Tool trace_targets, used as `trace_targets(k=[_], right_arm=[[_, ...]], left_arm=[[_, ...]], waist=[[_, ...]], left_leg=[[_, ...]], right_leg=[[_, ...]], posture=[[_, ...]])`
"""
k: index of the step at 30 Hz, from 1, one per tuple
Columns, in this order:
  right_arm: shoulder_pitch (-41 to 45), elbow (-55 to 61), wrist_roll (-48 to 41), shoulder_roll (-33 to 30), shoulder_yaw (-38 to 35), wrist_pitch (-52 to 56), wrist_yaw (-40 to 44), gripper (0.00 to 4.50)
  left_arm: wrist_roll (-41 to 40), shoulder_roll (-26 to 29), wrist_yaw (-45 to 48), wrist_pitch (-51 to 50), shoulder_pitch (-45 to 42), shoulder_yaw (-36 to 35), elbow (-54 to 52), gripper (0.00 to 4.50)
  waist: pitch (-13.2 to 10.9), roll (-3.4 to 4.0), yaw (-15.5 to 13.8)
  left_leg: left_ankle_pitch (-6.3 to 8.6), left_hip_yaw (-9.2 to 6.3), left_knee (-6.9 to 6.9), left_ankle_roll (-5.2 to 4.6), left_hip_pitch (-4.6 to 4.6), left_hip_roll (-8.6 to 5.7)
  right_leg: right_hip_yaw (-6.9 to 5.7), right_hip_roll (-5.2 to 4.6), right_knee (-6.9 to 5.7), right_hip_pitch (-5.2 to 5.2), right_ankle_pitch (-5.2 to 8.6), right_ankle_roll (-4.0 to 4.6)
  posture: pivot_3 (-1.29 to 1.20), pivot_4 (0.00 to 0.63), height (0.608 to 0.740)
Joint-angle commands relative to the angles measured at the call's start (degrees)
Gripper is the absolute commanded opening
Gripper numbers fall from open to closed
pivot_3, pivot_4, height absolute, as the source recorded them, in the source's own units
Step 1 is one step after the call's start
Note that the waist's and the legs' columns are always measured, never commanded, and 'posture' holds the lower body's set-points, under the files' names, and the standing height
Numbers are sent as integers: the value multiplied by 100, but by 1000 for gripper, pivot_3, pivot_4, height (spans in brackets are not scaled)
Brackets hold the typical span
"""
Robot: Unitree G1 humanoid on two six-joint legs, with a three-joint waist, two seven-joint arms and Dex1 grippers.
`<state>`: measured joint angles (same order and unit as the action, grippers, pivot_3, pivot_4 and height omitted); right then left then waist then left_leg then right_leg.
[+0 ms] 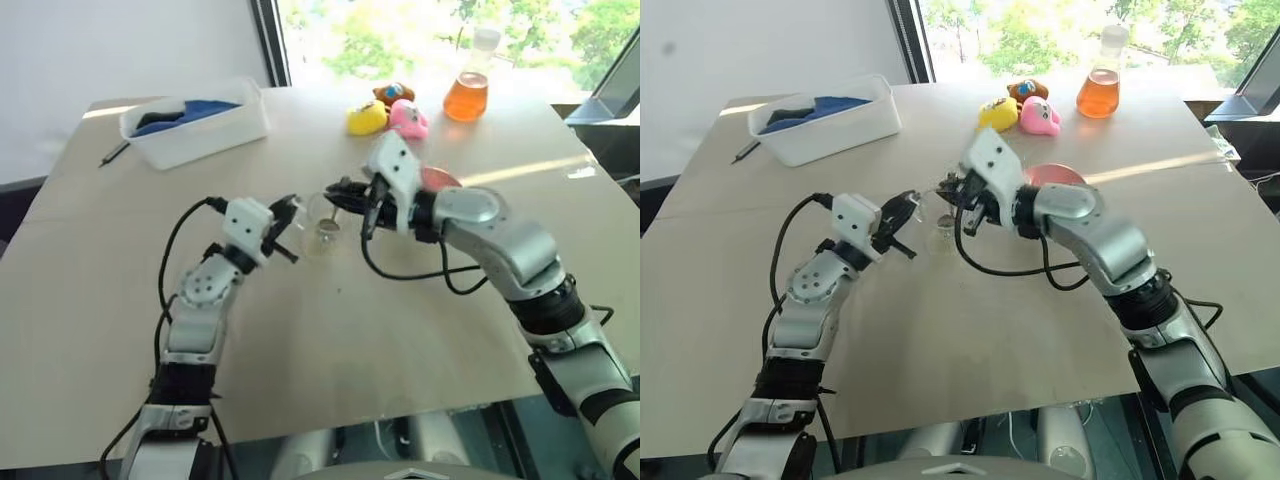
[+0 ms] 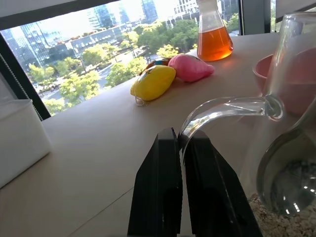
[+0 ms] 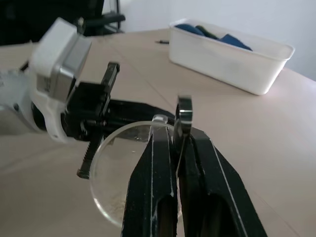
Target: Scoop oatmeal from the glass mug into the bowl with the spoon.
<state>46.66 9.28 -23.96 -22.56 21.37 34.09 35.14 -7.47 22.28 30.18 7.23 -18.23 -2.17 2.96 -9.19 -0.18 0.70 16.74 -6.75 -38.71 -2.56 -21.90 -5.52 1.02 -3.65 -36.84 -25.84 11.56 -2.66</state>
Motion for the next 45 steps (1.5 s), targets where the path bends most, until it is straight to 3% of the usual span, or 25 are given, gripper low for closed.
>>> trace_targets(k=[1, 4, 11, 19, 25, 35, 45], right_arm=[[146, -22, 457, 55, 8, -553, 249, 0], [25, -11, 448, 153, -48, -246, 298, 0], [-106, 300, -715, 664, -1049, 2166, -243, 0], [489, -132, -1603, 1592, -2915, 3880, -1457, 0], [1063, -523, -1852, 1715, -3822, 4379, -1954, 0], [1408, -871, -2073, 1817, -4737, 4809, -2629, 0], [2001, -1097, -2002, 2170, -6347, 5702, -3788, 0]], left_arm=[[10, 74, 104, 242, -171, -1, -76, 49], [-7, 49, 127, 139, -249, 23, -160, 49], [140, 71, 154, 234, -387, 69, 16, 49], [202, 8, 160, 282, -400, 188, 179, 49], [146, -103, -25, 186, -371, 103, 433, 49], [118, -320, -245, 274, -549, 29, 756, 49], [273, -510, -292, 821, -802, 106, 1465, 49]], waist=[[0, 0, 7], [0, 0, 8], [0, 0, 3], [0, 1, 18], [0, 2, 18], [1, 2, 21], [1, 3, 8]], left_leg=[[0, 1, 0, 0, 0, 0], [0, -1, 0, 0, 0, -1], [-1, -7, -2, 2, 0, 0], [-1, -7, -3, 2, 1, -1], [-2, -7, -4, 3, 2, -4], [-2, -5, -17, 2, 2, -5], [-2, -5, -42, 2, 1, -14]], right_leg=[[2, 0, 2, 0, 0, 0], [1, 0, 2, 0, 0, 0], [1, 2, -3, 1, 0, 0], [3, 2, -9, 1, 0, 0], [2, -1, -14, 0, 0, 0], [5, -2, -29, 0, 0, 0], [14, -13, -64, -1, 0, 0]], posture=[[0, 150, 740], [0, 150, 740], [0, 150, 740], [0, 150, 740], [0, 150, 740], [0, 150, 740], [0, 150, 740]])
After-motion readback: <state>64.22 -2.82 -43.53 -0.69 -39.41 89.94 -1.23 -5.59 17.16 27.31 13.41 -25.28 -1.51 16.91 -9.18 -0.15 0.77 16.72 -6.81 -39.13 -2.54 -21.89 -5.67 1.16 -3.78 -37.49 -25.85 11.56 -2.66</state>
